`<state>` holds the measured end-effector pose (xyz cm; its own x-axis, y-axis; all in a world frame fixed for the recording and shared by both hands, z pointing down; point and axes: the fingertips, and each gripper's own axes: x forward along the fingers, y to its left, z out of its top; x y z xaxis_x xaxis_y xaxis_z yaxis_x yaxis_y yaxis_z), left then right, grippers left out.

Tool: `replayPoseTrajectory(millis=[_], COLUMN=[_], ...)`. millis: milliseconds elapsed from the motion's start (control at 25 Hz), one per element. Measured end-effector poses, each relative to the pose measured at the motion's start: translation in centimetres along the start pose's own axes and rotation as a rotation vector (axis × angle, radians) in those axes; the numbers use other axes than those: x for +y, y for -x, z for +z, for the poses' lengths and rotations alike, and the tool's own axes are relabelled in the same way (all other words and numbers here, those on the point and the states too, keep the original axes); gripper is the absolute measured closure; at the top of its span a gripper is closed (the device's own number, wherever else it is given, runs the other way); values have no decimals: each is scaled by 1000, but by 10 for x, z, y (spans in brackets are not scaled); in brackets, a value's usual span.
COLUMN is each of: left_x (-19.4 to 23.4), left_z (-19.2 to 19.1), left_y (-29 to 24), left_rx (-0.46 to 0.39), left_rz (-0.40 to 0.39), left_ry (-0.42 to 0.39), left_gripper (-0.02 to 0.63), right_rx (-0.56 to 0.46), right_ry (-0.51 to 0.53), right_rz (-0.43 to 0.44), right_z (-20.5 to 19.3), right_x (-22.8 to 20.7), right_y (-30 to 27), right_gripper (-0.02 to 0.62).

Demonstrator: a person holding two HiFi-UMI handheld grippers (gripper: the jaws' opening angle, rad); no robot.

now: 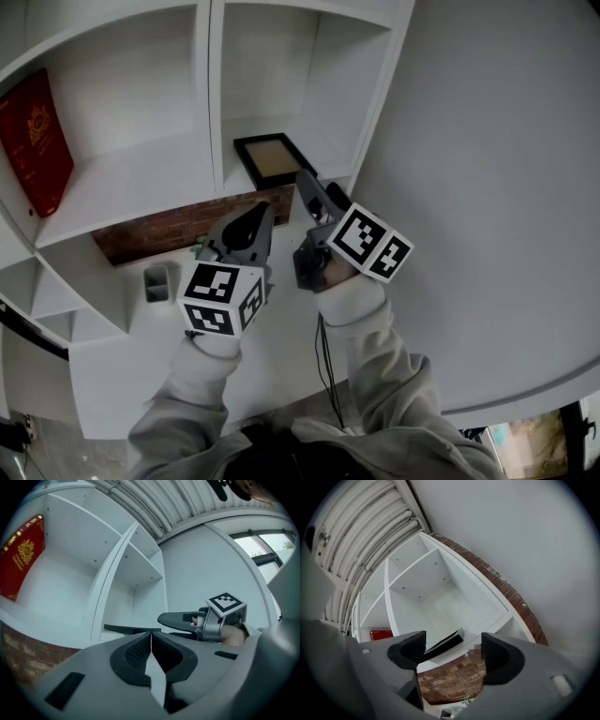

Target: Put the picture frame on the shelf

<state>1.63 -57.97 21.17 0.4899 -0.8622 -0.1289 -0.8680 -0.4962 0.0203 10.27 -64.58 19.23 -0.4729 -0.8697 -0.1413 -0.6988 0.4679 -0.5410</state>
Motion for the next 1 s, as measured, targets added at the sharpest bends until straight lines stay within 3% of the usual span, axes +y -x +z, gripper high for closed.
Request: replayPoseTrajectory(millis=[360, 400, 480, 600, 720, 1000], left_x=[-20, -23, -28, -38, -53, -82], left_z=[-50, -60, -79, -102, -119, -161], left_y=[22, 26, 35, 50, 64, 87], left_rx=[43, 54, 72, 87, 97, 123], left_rz=[1, 2, 7, 7, -2, -56], left_ry=[40, 47, 74, 130, 152, 217], left_gripper=[600, 600, 600, 600, 600, 600], right_rx=[69, 73, 76, 80, 80, 132], right_ry=[146, 164, 191, 224, 237, 179], right_rz=[93, 92, 88, 87, 98, 66], right_z=[-44, -51, -64, -83, -97, -151], right_x=[9, 7, 5, 0, -1, -18], right_y=[46, 53, 67, 89, 113, 159], right_gripper=[236, 266, 397, 538, 589, 595])
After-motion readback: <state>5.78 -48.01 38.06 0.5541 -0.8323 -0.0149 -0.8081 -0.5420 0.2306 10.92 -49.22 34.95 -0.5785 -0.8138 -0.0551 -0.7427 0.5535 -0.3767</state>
